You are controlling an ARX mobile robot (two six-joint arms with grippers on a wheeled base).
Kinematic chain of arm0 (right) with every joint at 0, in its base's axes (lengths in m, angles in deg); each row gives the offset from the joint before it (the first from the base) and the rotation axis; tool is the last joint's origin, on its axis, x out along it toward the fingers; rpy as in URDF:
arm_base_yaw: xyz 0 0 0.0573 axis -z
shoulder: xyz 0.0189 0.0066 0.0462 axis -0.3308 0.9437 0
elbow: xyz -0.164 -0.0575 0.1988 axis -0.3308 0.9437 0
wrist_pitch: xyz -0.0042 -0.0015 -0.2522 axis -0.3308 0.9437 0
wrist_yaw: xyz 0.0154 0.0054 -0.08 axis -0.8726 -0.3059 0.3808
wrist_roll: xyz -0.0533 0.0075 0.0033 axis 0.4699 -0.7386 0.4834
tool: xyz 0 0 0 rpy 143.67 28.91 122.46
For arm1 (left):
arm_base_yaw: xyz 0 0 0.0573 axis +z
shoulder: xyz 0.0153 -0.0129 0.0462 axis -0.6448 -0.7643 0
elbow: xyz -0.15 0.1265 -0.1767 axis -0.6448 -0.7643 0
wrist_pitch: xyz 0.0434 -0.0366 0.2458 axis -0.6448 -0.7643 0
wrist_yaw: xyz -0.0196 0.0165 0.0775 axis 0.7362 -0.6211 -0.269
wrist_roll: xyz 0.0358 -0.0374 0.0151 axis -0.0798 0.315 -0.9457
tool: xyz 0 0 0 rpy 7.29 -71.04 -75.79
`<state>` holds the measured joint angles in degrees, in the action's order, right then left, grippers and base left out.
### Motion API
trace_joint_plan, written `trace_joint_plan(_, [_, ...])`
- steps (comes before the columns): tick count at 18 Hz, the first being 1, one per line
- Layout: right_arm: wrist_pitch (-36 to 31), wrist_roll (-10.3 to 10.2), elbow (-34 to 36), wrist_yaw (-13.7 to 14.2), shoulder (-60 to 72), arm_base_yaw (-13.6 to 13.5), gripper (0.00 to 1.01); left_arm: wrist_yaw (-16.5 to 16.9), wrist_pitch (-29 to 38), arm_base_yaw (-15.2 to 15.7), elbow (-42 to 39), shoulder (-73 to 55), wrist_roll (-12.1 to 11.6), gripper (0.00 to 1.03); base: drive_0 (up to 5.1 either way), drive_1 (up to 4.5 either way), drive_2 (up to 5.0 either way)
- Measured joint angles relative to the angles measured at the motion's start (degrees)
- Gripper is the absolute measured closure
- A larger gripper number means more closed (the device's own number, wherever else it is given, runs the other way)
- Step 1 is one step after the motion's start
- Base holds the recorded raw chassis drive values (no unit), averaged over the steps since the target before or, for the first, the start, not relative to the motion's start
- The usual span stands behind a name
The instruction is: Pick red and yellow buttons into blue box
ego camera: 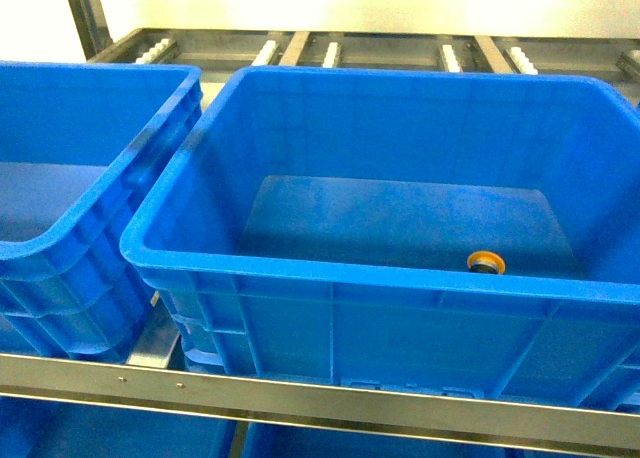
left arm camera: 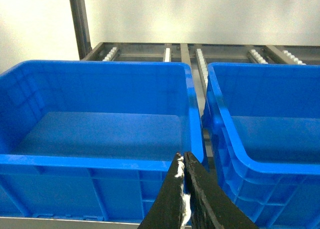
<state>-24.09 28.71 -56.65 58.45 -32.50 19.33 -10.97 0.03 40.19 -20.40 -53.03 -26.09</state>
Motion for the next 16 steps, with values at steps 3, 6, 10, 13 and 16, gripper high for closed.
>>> trace_joint_plan(3, [3.1, 0.0, 0.0, 0.0, -3.1, 0.0, 0.99, 0.0, -8.0, 0.0, 0.0, 5.6, 0.0, 1.01, 0.0, 0.00, 0.0])
trace_joint_plan(6, [5.2, 0.0, 0.0, 0.0, -5.0, 0.0, 0.99, -0.2, -11.1, 0.0, 0.2, 10.4, 0.0, 1.01, 0.0, 0.00, 0.0])
trace_joint_plan(10, [14.0, 0.0, 0.0, 0.0, -11.1, 0.0, 0.99, 0.1, -11.5, 0.0, 0.0, 10.4, 0.0, 1.01, 0.0, 0.00, 0.0])
trace_joint_plan(13, [16.4, 0.0, -0.2, 0.0, -16.1, 0.0, 0.99, 0.2, -11.5, 0.0, 0.0, 10.4, 0.0, 1.01, 0.0, 0.00, 0.0])
trace_joint_plan(16, [16.7, 0.0, 0.0, 0.0, -16.1, 0.0, 0.99, 0.1, -11.5, 0.0, 0.0, 10.4, -0.1, 1.01, 0.0, 0.00, 0.0])
